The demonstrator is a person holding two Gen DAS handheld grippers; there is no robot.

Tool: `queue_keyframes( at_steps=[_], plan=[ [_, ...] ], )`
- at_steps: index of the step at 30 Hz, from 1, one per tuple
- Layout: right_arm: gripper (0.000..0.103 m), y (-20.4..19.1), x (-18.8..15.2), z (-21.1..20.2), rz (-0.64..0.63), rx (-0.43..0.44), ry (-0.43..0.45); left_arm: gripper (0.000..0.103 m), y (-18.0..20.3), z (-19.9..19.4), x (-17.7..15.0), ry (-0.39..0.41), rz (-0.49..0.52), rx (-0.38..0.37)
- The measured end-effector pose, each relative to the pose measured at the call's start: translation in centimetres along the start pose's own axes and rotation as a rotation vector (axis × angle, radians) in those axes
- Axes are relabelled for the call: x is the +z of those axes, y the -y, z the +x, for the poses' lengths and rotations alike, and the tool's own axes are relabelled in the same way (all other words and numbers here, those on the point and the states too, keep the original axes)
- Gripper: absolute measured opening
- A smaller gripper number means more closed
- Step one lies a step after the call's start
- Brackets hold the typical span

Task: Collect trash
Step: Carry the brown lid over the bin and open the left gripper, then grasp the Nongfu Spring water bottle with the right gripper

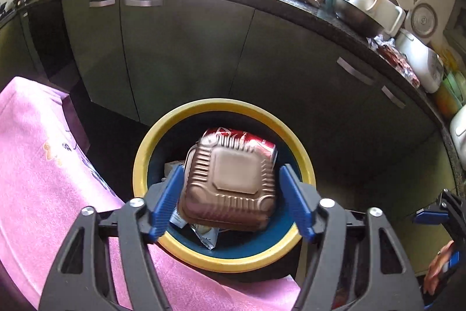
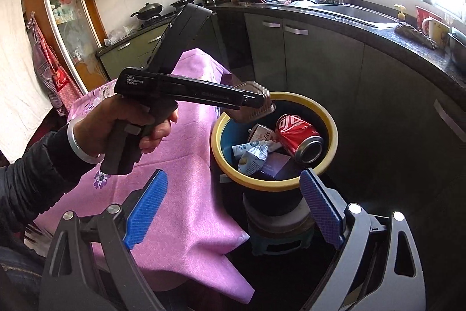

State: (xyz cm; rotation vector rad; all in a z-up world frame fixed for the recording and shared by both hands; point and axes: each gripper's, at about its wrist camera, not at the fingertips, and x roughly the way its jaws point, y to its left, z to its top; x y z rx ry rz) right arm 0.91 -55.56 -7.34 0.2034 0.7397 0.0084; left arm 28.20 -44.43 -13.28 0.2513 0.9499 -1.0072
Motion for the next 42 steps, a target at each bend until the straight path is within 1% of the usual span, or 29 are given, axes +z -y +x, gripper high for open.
queue_keyframes(
  at_steps=[2,6,8,10,12,15,18,20,22,27,29,31,34,36,38,42],
  plan=[
    [0.092,0.0,0.0,-0.2,0.002,-0.002,0.000,0.076,-0.4,-1.4,-0.6,0.029,-0.017,-0.009],
    [0.092,-0.3,0.0,0.1,0.000,0.002,-0.004,0.079,-1.0,-5.8,-2.3,0.109,-0.007,0.029],
    [0.092,-0.9,0.1,0.6,-0.010,0.015,-0.007,0.084,-1.6,-8.8,-3.8,0.164,-0.016,0.036],
    [0.092,-1.6,0.3,1.2,-0.030,0.036,-0.015,0.086,-2.3,-11.8,-5.7,0.209,-0.038,0.046],
    [0.092,-2.7,0.6,2.0,-0.062,0.054,-0.030,0.086,-2.9,-14.6,-7.4,0.244,-0.055,0.048],
    [0.092,-4.6,1.5,3.7,-0.116,0.081,-0.054,0.088,-4.2,-18.8,-10.5,0.296,-0.084,0.082],
    [0.092,-7.1,2.6,5.5,-0.184,0.131,-0.070,0.090,-5.7,-22.6,-13.7,0.339,-0.132,0.110],
    [0.092,-8.8,3.4,6.8,-0.236,0.169,-0.082,0.090,-6.8,-24.6,-15.7,0.364,-0.166,0.142],
    [0.092,-10.7,4.4,8.4,-0.291,0.194,-0.099,0.090,-7.9,-26.5,-17.6,0.384,-0.190,0.196],
    [0.092,-15.9,7.8,12.7,-0.453,0.248,-0.127,0.092,-10.0,-30.3,-22.1,0.411,-0.240,0.370],
    [0.092,-18.2,9.3,14.6,-0.527,0.269,-0.133,0.094,-10.9,-31.4,-23.3,0.409,-0.273,0.445],
    [0.092,-21.0,10.8,16.7,-0.621,0.294,-0.143,0.094,-12.1,-32.4,-24.4,0.403,-0.314,0.501],
    [0.092,-25.5,13.0,19.8,-0.789,0.308,-0.153,0.094,-13.9,-33.2,-25.5,0.390,-0.357,0.531],
    [0.092,-28.5,14.3,21.8,-0.882,0.347,-0.173,0.094,-14.8,-33.5,-26.0,0.380,-0.380,0.553],
    [0.092,-31.0,15.5,23.9,-0.952,0.397,-0.217,0.094,-15.5,-33.4,-26.5,0.365,-0.392,0.565],
    [0.090,-35.1,16.9,27.5,-1.066,0.404,-0.297,0.094,-16.6,-33.2,-26.9,0.349,-0.405,0.568]
  ],
)
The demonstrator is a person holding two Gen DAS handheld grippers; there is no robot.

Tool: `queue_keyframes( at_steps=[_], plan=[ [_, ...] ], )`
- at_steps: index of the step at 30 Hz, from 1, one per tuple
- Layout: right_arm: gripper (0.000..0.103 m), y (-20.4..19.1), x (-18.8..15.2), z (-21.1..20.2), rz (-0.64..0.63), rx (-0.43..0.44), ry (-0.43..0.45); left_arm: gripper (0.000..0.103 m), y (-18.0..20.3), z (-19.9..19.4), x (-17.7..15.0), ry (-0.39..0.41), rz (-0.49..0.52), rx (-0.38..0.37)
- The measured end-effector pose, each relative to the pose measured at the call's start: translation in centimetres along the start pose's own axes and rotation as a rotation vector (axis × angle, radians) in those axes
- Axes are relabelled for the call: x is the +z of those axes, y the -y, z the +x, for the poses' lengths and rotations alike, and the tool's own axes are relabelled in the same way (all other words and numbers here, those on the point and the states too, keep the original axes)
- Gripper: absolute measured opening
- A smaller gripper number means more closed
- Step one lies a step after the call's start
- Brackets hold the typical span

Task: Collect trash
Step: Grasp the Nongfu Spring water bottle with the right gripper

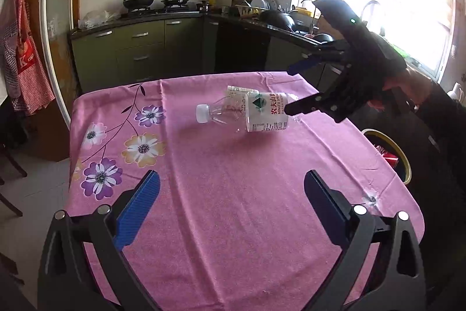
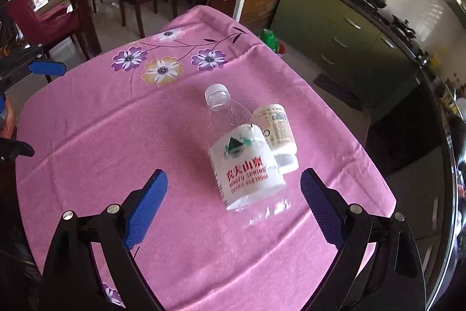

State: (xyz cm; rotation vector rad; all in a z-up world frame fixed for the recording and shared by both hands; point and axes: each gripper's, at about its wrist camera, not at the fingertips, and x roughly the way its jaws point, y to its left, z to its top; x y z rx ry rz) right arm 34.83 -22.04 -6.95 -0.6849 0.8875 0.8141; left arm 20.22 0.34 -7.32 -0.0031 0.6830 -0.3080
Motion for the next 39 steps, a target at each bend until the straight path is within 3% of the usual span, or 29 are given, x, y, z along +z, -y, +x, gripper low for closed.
queue_keyframes(
  at_steps=[7,18,23,29,35,39],
  plan=[
    [0.083,0.5,2.7,3.8,-0.056,0.092,-0.104,0.094,-1.0,0.8,0.0,-0.014,0.005,0.006],
    [0.083,-1.0,1.7,5.4,-0.083,0.165,-0.185,0.094,-2.1,1.0,-0.4,-0.019,-0.015,0.003],
    [0.083,-0.6,2.0,7.2,-0.078,0.079,-0.262,0.094,-1.9,1.1,-0.5,-0.025,-0.014,-0.001],
    [0.083,-1.7,1.9,9.8,-0.091,0.059,-0.346,0.094,-1.9,1.0,-0.5,-0.023,-0.005,0.000],
    [0.085,-0.7,2.7,12.4,0.051,0.075,-0.453,0.094,-2.0,0.8,-0.6,-0.022,-0.010,-0.002],
    [0.084,-0.1,3.2,13.1,0.151,0.082,-0.477,0.094,-2.0,0.6,-0.7,-0.027,-0.010,0.002]
  ],
)
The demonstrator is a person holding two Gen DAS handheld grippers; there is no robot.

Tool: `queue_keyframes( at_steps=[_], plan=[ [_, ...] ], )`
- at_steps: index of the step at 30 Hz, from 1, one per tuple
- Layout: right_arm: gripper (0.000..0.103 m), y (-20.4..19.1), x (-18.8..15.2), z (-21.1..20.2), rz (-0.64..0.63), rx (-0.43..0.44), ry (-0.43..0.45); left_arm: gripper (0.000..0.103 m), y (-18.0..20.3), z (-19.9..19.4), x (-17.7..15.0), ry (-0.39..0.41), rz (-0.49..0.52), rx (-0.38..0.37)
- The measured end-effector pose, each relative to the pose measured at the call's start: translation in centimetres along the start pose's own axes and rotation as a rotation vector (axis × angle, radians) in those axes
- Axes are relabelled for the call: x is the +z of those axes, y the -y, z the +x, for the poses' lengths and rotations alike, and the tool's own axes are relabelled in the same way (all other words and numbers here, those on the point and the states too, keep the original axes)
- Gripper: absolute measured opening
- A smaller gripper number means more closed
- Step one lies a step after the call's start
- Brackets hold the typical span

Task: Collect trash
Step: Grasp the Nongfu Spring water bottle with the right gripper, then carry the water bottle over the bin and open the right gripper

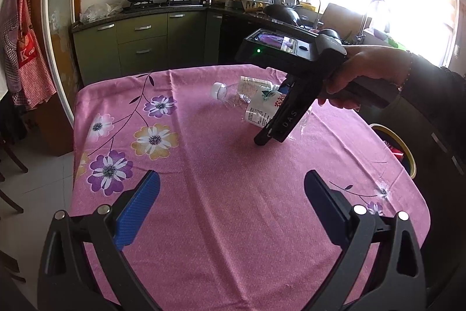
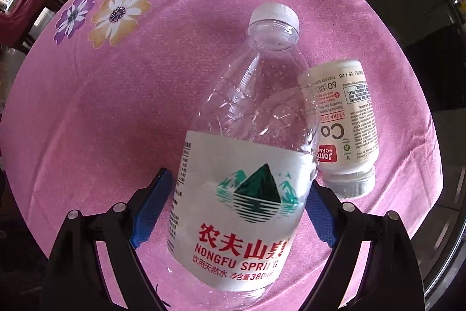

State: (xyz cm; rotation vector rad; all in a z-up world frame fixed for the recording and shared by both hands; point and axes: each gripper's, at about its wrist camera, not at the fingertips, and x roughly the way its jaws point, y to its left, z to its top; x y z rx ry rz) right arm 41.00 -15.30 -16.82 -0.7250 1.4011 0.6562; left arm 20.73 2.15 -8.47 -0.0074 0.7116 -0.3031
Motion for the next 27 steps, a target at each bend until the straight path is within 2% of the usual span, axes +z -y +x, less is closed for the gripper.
queue_keyframes(
  at_steps=[1,2,5,9,15,18,22,25,27],
  plan=[
    [0.079,0.1,0.0,-0.1,0.018,0.011,0.001,0.094,0.0,-0.1,-0.1,0.000,0.000,0.001],
    [0.070,0.1,-0.2,-0.3,0.037,0.035,0.004,0.094,0.0,-0.2,-0.1,0.000,-0.001,0.002],
    [0.068,-0.9,-1.0,-0.6,0.037,0.020,0.009,0.094,-0.1,-0.5,-0.2,0.001,-0.007,0.003],
    [0.068,-3.8,-3.0,-0.8,-0.009,0.065,0.015,0.094,-0.1,-0.9,-0.4,0.009,-0.014,0.003],
    [0.068,-6.2,-7.8,-1.6,0.004,0.084,0.061,0.094,0.3,-2.0,-0.9,0.019,-0.013,0.001],
    [0.067,-5.6,-11.3,-2.3,0.093,0.170,0.090,0.094,0.3,-2.4,-1.2,0.018,-0.014,0.001],
    [0.067,-3.7,-17.8,-4.1,0.242,0.292,0.159,0.094,0.4,-2.6,-1.4,0.021,-0.016,-0.004],
    [0.066,-1.4,-23.7,-6.2,0.368,0.335,0.229,0.094,0.8,-2.5,-1.3,0.018,-0.016,-0.011],
    [0.065,0.6,-27.8,-7.5,0.466,0.326,0.274,0.094,1.2,-2.4,-1.3,0.019,-0.009,-0.015]
  ],
)
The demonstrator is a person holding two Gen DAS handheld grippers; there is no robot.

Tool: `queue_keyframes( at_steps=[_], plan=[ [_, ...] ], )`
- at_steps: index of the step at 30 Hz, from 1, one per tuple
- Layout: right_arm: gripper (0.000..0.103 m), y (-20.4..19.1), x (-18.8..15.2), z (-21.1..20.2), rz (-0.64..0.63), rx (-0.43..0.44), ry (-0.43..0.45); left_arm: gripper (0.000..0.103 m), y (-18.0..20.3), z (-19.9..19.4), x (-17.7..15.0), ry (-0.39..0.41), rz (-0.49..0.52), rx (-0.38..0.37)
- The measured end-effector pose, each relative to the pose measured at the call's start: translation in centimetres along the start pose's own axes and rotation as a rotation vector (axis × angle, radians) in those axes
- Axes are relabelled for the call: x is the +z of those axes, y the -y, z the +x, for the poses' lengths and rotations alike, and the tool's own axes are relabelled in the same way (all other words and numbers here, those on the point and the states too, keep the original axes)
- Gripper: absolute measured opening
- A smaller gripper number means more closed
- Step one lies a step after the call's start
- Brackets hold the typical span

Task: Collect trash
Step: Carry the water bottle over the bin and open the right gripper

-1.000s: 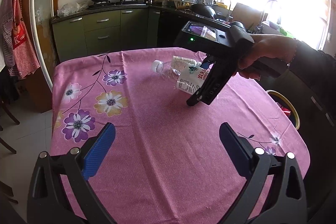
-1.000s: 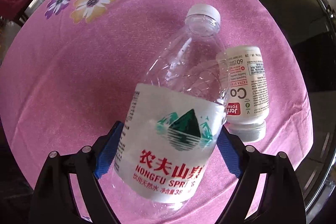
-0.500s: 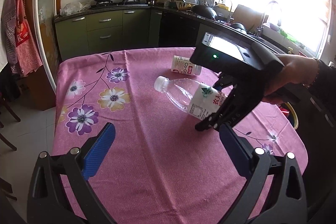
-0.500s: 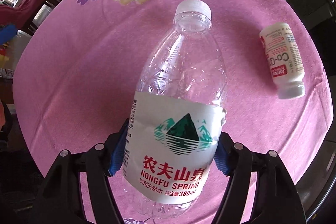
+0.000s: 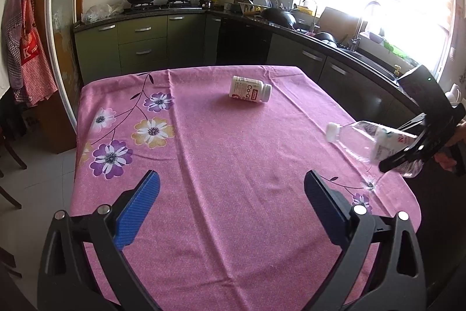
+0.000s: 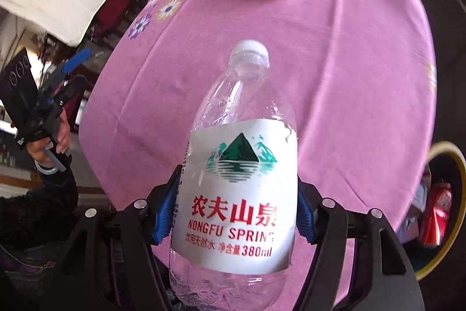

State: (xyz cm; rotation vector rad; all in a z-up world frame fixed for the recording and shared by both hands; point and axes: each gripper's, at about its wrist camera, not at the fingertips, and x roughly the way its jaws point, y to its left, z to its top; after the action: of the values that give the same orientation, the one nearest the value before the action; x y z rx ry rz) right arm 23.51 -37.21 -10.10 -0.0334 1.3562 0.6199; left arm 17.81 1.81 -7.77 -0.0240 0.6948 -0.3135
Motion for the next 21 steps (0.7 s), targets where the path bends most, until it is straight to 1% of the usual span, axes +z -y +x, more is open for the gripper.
queue_keyframes(
  at_steps=[3,4,6,8,9,11,12,17,18,19,20,21],
  plan=[
    [0.063,5.3,-3.1,-4.1,0.156,-0.054,0.074,0.094,0.7,0.1,0.1,0.002,0.012,-0.009],
    [0.063,7.4,-4.4,-5.3,0.210,-0.089,0.095,0.094,1.0,0.1,0.1,0.004,0.014,-0.012],
    [0.063,11.0,-5.8,-7.1,0.304,-0.154,0.124,0.094,1.5,0.2,0.2,0.004,0.019,-0.019],
    [0.063,15.6,-7.5,-8.0,0.392,-0.173,0.144,0.094,2.0,0.2,0.3,0.002,0.027,-0.023],
    [0.063,17.7,-8.2,-8.0,0.427,-0.189,0.148,0.094,2.2,0.3,0.4,0.001,0.032,-0.023],
    [0.063,20.5,-8.9,-7.4,0.483,-0.192,0.159,0.094,2.8,0.2,0.5,-0.001,0.047,-0.019],
    [0.063,21.3,-8.8,-6.9,0.494,-0.201,0.164,0.094,3.0,0.1,0.6,-0.002,0.055,-0.015],
    [0.064,24.8,-9.1,-5.7,0.509,-0.321,0.196,0.094,3.8,-0.4,0.9,-0.003,0.083,0.000],
    [0.067,25.2,-9.7,-5.7,0.505,-0.347,0.203,0.094,3.9,-0.4,0.9,-0.004,0.086,0.000],
    [0.075,25.6,-10.0,-5.3,0.500,-0.367,0.199,0.094,4.0,-0.2,1.0,-0.007,0.088,-0.001],
    [0.087,25.6,-10.2,-4.6,0.499,-0.380,0.192,0.094,4.2,0.0,1.0,-0.011,0.091,-0.001],
    [0.087,25.5,-10.6,-4.4,0.507,-0.392,0.200,0.094,4.3,0.2,1.1,-0.015,0.094,-0.002]
  ],
)
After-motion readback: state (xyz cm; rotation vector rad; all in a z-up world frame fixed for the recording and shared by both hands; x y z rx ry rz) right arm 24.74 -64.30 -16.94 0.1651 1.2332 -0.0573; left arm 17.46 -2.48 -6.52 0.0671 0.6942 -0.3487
